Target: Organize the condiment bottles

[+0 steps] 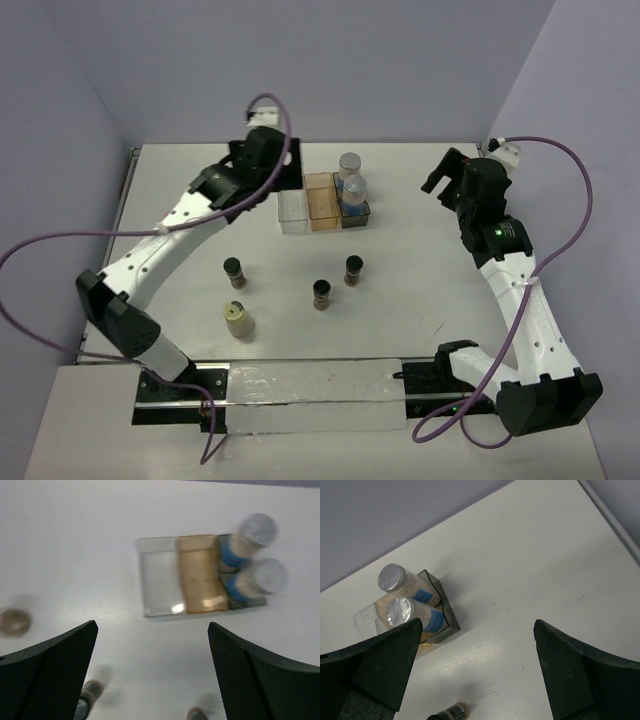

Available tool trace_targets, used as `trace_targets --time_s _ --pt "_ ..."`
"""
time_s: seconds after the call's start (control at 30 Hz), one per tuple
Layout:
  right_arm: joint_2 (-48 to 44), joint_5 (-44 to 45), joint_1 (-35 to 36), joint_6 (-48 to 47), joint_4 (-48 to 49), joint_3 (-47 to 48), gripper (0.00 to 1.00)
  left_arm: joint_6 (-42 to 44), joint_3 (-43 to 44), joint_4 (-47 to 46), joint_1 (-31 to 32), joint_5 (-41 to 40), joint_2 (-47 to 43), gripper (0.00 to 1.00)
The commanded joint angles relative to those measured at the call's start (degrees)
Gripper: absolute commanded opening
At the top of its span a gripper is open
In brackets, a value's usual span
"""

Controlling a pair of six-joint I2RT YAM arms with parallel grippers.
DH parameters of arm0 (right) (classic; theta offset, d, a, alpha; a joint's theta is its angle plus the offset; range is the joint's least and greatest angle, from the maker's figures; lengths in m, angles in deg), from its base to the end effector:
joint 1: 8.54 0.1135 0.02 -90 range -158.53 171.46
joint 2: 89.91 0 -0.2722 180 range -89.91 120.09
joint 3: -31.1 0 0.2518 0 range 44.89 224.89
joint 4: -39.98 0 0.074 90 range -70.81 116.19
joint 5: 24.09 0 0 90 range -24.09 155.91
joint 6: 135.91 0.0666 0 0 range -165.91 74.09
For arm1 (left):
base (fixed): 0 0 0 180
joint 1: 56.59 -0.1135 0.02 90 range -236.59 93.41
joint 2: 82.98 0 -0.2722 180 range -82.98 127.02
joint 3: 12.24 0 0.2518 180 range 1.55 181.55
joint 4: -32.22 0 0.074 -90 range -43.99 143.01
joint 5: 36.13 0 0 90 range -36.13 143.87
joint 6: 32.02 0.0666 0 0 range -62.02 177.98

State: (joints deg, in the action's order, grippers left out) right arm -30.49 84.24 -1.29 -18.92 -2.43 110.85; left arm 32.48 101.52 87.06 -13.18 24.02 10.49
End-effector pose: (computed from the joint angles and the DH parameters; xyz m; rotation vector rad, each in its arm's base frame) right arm 0.2455 0.0101 0.3837 0.5361 1.8609 0.0848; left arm 0.2997 -0.2379 0.3978 0.0357 2.0887 -0.1605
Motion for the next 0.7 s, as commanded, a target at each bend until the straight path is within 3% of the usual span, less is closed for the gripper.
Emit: trace_targets --time_s 0.0,0.13,0.23,0.47,0.67 --pt "-0.88 -2.39 0.05 0.54 4.12 -1.38 1.0 -7.66 -10.14 5.17 -13.55 -2.26 -6.61 0.99" --pt "-0.62 -3.61 0.31 0.87 4.93 -2.33 1.0 -10.61 -18.26 4.53 -26.77 -0.73 -10.23 0.97" --pt "-0.36 -3.74 0.23 0.65 5.2 -2.51 1.0 -11.75 -19.82 4.59 -32.23 -0.99 -8.68 0.94" --pt "0.61 -4.53 0.31 0.44 5.86 -2.77 1.0 -16.23 -21.56 3.08 -39.52 1.03 -3.3 0.92" --pt "1.13 -4.62 0.23 0.35 6.29 -3.2 1.0 -18.07 -21.76 0.96 -41.46 2.62 0.63 0.92"
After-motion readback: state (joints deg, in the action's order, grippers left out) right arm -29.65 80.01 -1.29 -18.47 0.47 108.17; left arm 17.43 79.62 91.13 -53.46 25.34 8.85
